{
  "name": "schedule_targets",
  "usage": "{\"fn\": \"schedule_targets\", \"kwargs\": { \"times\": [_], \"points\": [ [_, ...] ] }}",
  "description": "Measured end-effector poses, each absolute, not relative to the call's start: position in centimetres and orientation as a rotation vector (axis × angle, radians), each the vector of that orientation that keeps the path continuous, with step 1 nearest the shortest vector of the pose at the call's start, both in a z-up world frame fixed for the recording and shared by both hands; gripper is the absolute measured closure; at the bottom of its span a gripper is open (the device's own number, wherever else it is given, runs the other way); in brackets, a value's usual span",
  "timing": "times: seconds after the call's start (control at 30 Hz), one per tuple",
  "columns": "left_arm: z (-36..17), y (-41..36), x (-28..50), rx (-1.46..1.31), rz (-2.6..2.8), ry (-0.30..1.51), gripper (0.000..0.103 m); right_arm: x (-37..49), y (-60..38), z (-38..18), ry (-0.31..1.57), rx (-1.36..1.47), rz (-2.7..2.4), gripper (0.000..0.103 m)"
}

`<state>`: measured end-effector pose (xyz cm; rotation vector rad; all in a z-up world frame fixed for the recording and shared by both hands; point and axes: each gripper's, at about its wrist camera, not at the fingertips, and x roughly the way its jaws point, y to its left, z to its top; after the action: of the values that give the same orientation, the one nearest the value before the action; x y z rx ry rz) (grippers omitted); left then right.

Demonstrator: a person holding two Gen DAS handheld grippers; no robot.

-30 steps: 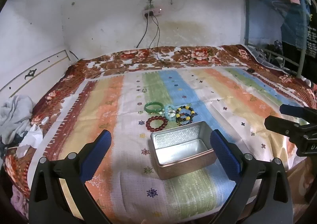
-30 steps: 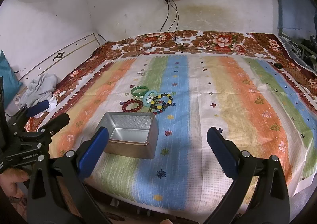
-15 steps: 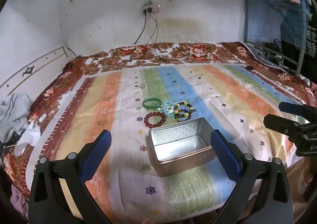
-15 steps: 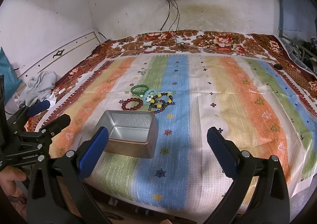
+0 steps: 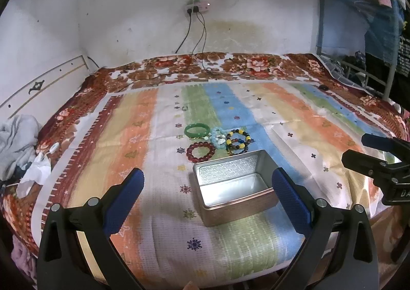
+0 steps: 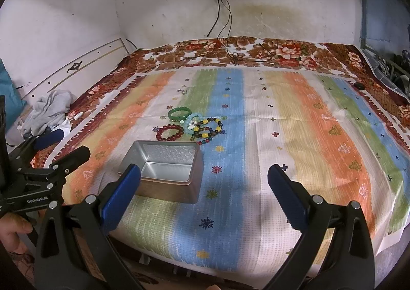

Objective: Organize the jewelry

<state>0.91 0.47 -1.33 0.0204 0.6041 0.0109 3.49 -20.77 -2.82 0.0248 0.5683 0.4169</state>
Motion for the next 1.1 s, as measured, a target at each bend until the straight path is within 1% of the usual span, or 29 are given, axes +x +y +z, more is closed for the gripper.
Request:
{"fn": "schedule_targets", "kwargs": {
  "times": [0.57, 0.8, 0.97, 1.1],
  "points": [
    [-1.5, 0.6, 1.5, 0.033, 0.003, 0.617, 0.005, 3.9, -21.0, -3.1, 0.569, 0.006, 0.4, 0.005],
    [-2.2, 1.8, 3.9, 0.018, 0.014, 0.693, 0.005, 5.6, -20.5, -2.6, 0.577, -0.046, 0.398, 0.005],
    [-2.9, 2.5, 6.2, -0.006, 0.049, 0.756, 0.006, 7.9, -20.3, -2.1, 0.604, -0.028, 0.383, 0.005],
    [-2.4, 1.5, 6.6, 0.078, 0.033, 0.711, 0.006, 9.3, -19.4, -1.7, 0.621, -0.029, 0.381, 0.005]
  ]
}}
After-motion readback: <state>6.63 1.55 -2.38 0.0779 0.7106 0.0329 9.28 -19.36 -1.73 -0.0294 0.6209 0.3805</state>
